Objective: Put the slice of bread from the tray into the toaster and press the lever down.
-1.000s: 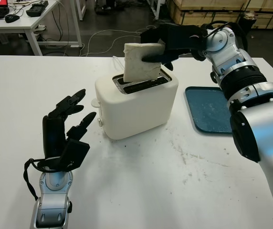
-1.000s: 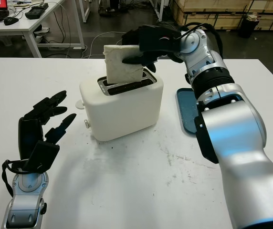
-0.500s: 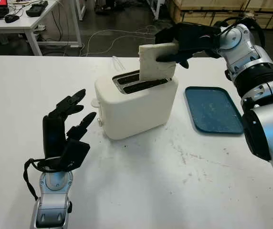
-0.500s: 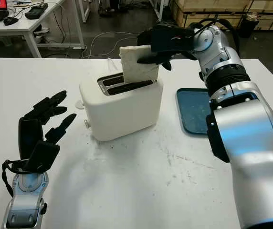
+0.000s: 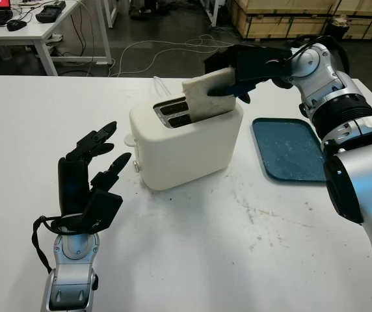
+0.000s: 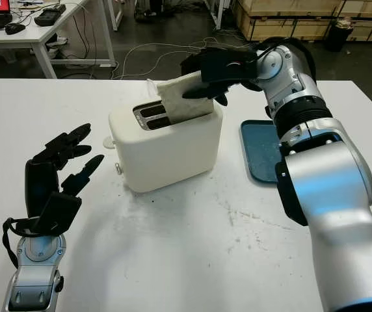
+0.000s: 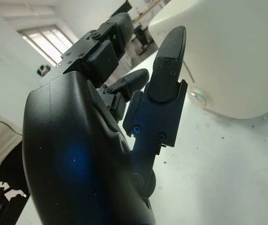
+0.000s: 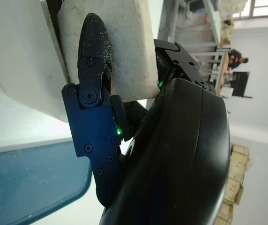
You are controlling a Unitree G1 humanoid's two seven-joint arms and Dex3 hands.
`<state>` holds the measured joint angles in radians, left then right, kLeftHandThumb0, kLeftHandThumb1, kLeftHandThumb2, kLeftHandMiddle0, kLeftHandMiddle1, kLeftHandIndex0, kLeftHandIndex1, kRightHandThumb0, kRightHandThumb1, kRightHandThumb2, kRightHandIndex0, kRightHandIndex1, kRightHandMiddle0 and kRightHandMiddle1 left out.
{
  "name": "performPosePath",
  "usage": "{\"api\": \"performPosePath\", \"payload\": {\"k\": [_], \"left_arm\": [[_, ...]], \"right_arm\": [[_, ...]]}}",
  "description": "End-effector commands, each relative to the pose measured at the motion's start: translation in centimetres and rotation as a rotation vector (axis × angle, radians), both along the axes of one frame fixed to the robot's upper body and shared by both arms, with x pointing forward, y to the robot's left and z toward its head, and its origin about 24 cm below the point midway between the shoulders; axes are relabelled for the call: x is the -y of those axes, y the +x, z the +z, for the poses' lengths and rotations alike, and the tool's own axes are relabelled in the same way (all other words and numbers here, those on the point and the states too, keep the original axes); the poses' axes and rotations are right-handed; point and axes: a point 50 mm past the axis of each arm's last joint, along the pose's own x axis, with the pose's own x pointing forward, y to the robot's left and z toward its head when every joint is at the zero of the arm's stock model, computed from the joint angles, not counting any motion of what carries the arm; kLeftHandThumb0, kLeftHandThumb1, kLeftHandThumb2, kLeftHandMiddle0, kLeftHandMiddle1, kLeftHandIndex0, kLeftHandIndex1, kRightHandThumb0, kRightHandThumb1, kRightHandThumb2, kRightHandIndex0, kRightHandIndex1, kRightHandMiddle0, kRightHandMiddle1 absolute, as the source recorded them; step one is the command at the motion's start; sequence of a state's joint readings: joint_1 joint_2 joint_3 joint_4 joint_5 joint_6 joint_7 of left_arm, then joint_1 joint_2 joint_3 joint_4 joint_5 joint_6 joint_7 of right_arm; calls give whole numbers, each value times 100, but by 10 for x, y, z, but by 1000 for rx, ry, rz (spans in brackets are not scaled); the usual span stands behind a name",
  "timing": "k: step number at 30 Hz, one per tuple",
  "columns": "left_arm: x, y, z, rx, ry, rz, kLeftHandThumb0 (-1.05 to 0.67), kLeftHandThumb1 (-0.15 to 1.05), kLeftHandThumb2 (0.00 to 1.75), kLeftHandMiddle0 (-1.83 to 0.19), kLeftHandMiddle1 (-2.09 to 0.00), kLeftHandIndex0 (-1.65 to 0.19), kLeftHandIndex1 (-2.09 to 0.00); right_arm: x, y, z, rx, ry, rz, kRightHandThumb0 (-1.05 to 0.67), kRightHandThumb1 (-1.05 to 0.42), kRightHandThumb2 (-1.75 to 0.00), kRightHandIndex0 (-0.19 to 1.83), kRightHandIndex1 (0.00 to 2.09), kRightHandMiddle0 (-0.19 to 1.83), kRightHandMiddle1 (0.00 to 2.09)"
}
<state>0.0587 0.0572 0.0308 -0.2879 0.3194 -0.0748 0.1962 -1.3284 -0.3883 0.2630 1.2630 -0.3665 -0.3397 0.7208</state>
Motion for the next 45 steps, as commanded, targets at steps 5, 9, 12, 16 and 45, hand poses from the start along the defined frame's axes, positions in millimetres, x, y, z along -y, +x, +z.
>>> {"api": "performPosePath", "payload": {"k": [5, 9, 12, 16, 45], "left_arm": [[0, 2, 1, 8, 7, 5, -46, 92, 8, -45, -91, -77, -1], [1, 2, 1, 8, 8, 2, -46, 92, 8, -46, -90, -77, -1], [1, 1, 1, 8, 6, 4, -45, 92, 8, -46, -90, -77, -1], [1, 1, 1, 8, 5, 1, -45, 92, 8, -46, -91, -77, -1], [0, -2, -2, 11, -1, 8, -42, 92, 8, -47, -87, -77, -1]], "right_arm": [[-2, -1, 0, 19, 29, 24, -56, -92, -38, 107, 175, 90, 175], [-9, -2, -7, 11, 40, 48, -52, -92, -40, 109, 175, 92, 175], [-16, -3, -14, 3, 38, 68, -52, -92, -40, 111, 175, 94, 175], [-25, -5, -25, -24, 38, 82, -51, -92, -40, 109, 175, 92, 175], [-21, -7, -14, 548, -353, 139, -81, -85, 0, 7, 149, 76, 12]]}}
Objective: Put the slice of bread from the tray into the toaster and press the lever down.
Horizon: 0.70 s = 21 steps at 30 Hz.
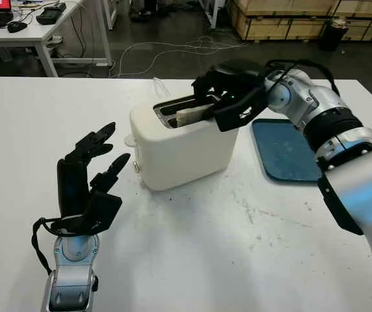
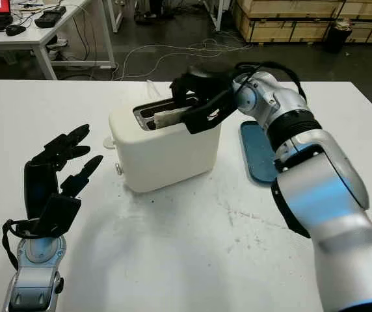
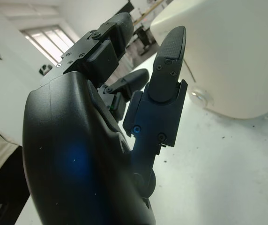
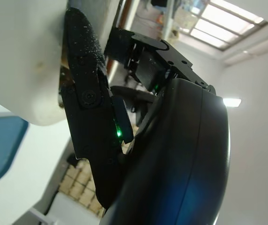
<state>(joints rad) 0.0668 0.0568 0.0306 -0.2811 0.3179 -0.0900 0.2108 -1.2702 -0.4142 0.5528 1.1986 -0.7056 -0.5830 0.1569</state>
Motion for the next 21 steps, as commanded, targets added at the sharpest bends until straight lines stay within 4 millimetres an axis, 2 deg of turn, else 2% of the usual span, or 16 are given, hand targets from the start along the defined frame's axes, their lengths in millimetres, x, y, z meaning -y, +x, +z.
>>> {"api": "performPosePath", "payload": {"k": [1, 10, 12, 15, 17, 18, 19, 21], "left_arm": [[0, 0, 0, 3, 10, 0, -42, 92, 8, -47, -87, -77, -1], [0, -1, 0, 1, 1, 1, -42, 92, 8, -47, -86, -77, -1], [0, -1, 0, 4, 0, -1, -41, 92, 8, -47, -86, -77, 0], [0, -1, 0, 6, -7, -1, -41, 92, 8, -46, -86, -77, 0], [-1, 0, 0, 6, 7, 7, -42, 92, 7, -46, -86, -77, 0], [-1, 0, 1, 6, 16, 11, -42, 92, 7, -47, -86, -77, -1], [-2, 0, 1, 6, 21, 14, -43, 92, 8, -47, -86, -77, -1], [-4, 0, 2, 7, 28, 19, -43, 92, 8, -47, -86, -77, -1]], "right_arm": [[0, -1, 10, 56, -20, 23, -82, -85, 0, 8, 148, 77, 10], [1, -2, 29, 156, 22, 42, -80, -81, 0, 10, 143, 80, 5], [3, -3, 32, 186, 35, 50, -80, -81, 0, 17, 129, 82, 3], [7, -4, 37, 196, 86, 53, -77, -81, 0, 17, 139, 83, 2], [13, -5, 39, 214, 170, 51, -74, -80, 0, 21, 139, 84, 2], [18, -6, 39, 221, 228, 39, -72, -79, 0, 27, 128, 86, 2], [22, -6, 39, 224, 276, 28, -68, -81, 0, 36, 106, 88, 2], [31, -8, 36, 241, 385, 7, -63, -81, 0, 48, 82, 90, 1]]}}
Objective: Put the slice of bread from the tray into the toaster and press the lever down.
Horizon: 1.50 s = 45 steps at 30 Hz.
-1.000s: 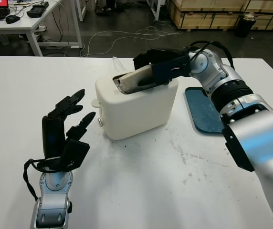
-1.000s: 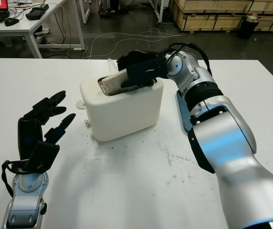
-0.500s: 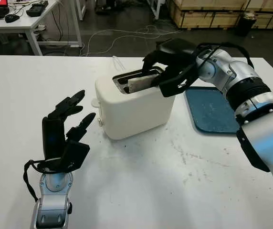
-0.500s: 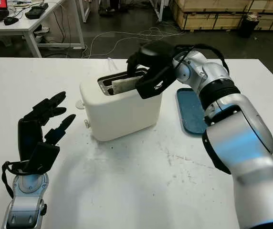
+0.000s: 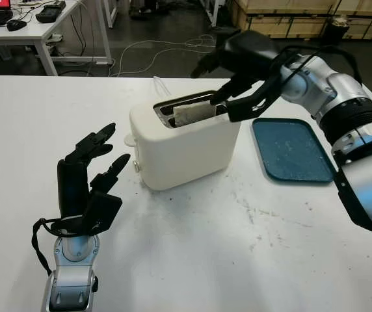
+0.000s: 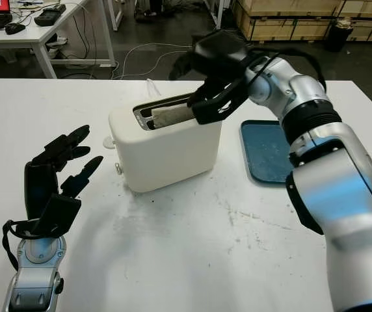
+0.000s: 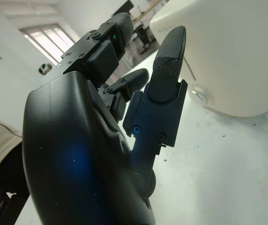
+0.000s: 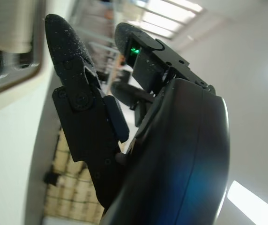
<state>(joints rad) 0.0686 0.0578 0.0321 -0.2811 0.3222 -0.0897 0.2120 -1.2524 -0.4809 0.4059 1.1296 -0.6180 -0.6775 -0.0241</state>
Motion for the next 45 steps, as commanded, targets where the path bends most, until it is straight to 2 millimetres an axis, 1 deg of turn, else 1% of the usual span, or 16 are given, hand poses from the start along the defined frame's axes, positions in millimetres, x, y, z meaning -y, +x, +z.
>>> {"api": "performPosePath", "payload": {"k": [1, 3, 5, 6, 9, 11, 15, 19, 22, 24, 26, 29, 33, 37, 42, 45], "left_arm": [[-5, 1, 3, 11, 34, 17, -42, 92, 7, -47, -86, -77, -1], [-8, 2, 5, 19, 61, 18, -41, 92, 8, -48, -87, -78, -1], [-13, 3, 9, 31, 98, 21, -39, 92, 7, -48, -87, -78, -1], [-15, 4, 11, 34, 117, 26, -41, 92, 7, -48, -88, -78, -1], [-22, 8, 18, 70, 189, 31, -38, 91, 5, -49, -87, -79, -1], [-25, 12, 23, 96, 216, 23, -35, 90, 3, -50, -87, -80, -2], [-30, 18, 31, 108, 266, 7, -37, 90, 2, -54, -87, -83, -3], [-32, 23, 35, 95, 309, -3, -41, 90, 1, -59, -85, -86, -4], [-33, 25, 37, 84, 342, -4, -40, 89, 0, -62, -84, -87, -5], [-33, 27, 38, 88, 364, -7, -38, 88, 0, -65, -84, -89, -6], [-33, 29, 39, 109, 399, -15, -34, 87, 0, -68, -85, -92, -6], [-33, 34, 41, 151, 453, -25, -27, 84, 0, -73, -86, -97, -8], [-33, 40, 42, 204, 628, -19, -19, 78, 0, -85, -88, -106, -11], [-36, 48, 35, 216, 785, -14, -20, 75, 0, -92, -89, -113, -12], [-38, 54, 24, 247, 876, -8, -27, 72, 0, -89, -119, -121, -8], [-39, 56, 17, 256, 904, -4, -33, 74, 1, -87, -131, -121, -6]], "right_arm": [[17, -3, -8, 7, 134, -20, -59, -83, 0, 59, 66, 91, 1], [28, -8, -16, 15, 265, -14, -55, -84, 0, 70, 59, 94, 2], [37, -16, -33, 13, 366, -7, -53, -83, 0, 80, 56, 96, 2], [40, -20, -40, 8, 401, 0, -53, -83, 0, 82, 54, 96, 2], [53, -39, -74, -54, 482, 23, -52, -85, -1, 83, 54, 95, 1], [61, -55, -94, -102, 528, 13, -50, -86, -1, 79, 51, 92, 0], [72, -87, -122, -130, 617, -3, -42, -87, -1, 78, 46, 89, 0], [74, -113, -146, -190, 761, -74, -45, -85, 0, 82, 47, 89, 1], [71, -130, -156, -200, 864, -128, -46, -80, 0, 88, 50, 94, 3], [67, -139, -163, -189, 941, -156, -40, -79, 0, 93, 53, 98, 5], [62, -145, -168, -171, 973, -166, -37, -80, 0, 96, 58, 102, 5], [54, -148, -173, -171, 985, -168, -38, -80, 0, 97, 63, 106, 6], [48, -147, -172, -178, 991, -161, -39, -79, 0, 98, 66, 110, 7], [48, -146, -170, -163, 994, -143, -39, -79, 0, 97, 67, 110, 6], [49, -144, -169, -161, 994, -131, -42, -79, 0, 95, 67, 109, 4], [49, -144, -169, -166, 996, -129, -42, -79, 0, 95, 68, 109, 3]]}}
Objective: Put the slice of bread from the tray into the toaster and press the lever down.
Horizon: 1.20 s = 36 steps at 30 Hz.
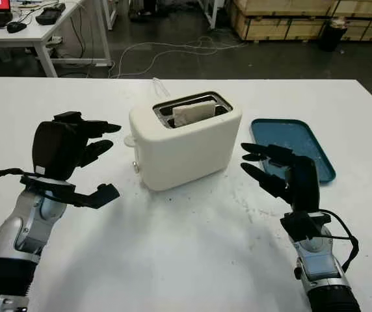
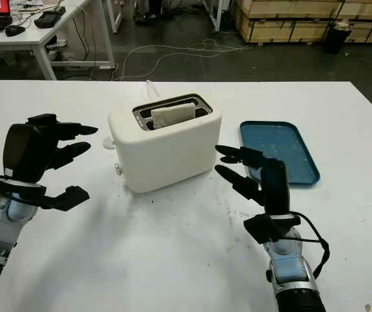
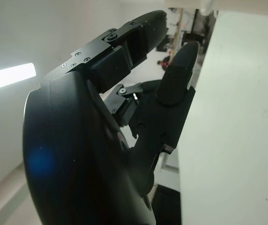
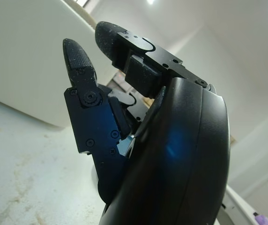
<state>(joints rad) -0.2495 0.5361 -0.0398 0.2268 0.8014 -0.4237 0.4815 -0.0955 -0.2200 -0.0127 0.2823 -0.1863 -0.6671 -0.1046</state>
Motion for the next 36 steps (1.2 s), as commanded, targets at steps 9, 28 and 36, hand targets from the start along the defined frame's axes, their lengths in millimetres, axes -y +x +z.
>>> {"api": "performPosePath", "payload": {"k": [9, 28, 36], "left_arm": [[5, 11, -10, 34, 52, -41, -30, 76, 0, -84, -151, -122, -4], [17, 11, -8, 86, -34, -103, -26, 77, 0, -80, -155, -124, -4], [20, 7, -5, 100, -55, -130, -28, 73, 0, -87, -128, -129, -8]], "right_arm": [[-1, 2, 3, 29, 0, 14, -43, -79, 0, 94, 69, 109, 2], [-2, 2, 1, 25, 1, 17, -42, -79, 0, 92, 72, 110, 1], [-2, 2, 1, 19, 1, 17, -43, -79, 0, 91, 74, 110, 1]]}}
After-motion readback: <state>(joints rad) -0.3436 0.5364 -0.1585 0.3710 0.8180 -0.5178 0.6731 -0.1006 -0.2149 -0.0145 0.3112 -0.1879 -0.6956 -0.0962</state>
